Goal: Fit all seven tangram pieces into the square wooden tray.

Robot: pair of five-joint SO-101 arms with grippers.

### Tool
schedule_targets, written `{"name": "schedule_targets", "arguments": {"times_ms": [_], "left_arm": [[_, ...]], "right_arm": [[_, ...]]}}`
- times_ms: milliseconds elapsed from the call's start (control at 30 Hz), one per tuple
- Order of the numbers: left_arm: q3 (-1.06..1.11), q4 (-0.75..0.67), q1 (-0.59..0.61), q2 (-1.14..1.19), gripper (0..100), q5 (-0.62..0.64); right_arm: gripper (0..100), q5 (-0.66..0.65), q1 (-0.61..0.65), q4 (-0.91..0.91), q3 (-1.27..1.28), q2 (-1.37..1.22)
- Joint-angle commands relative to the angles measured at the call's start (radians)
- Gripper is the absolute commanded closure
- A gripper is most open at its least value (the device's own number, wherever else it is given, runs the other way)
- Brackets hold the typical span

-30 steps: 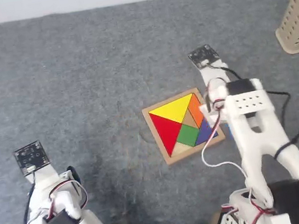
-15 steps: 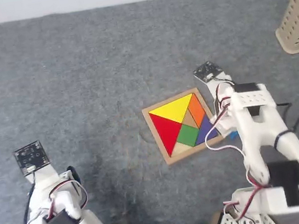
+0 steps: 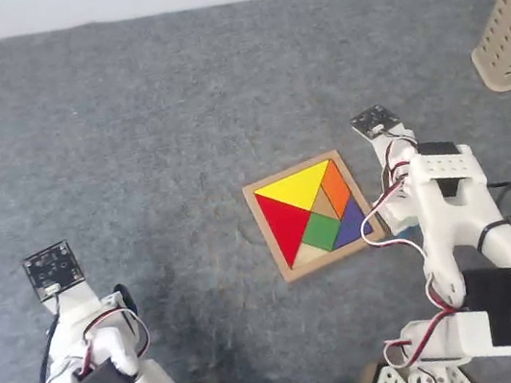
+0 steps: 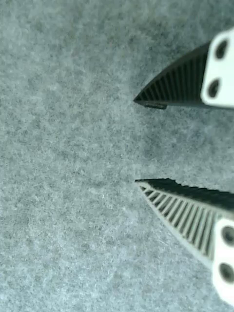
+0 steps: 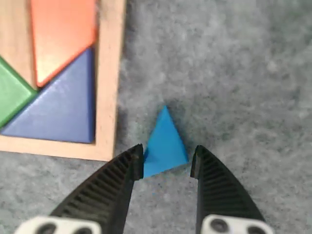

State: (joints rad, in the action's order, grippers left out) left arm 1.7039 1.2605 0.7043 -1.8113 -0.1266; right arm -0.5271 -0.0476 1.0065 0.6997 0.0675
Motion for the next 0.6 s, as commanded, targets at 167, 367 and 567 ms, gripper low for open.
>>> {"name": "schedule_targets", "arguments": {"times_ms": [167, 367, 567], "left_arm": [[-0.019, 0.003, -0.002, -0.011, 77, 0.009], [-0.019, 0.003, -0.002, -0.011, 77, 0.009], [-0.019, 0.003, -0.002, -0.011, 77, 0.009]], "right_arm": [[83.1, 0.017, -0.013, -0.004, -0.005, -0.002], [83.2, 0.077, -0.002, -0.010, -0.005, -0.002], [83.2, 0.097, -0.002, -0.022, -0.009, -0.077]]}}
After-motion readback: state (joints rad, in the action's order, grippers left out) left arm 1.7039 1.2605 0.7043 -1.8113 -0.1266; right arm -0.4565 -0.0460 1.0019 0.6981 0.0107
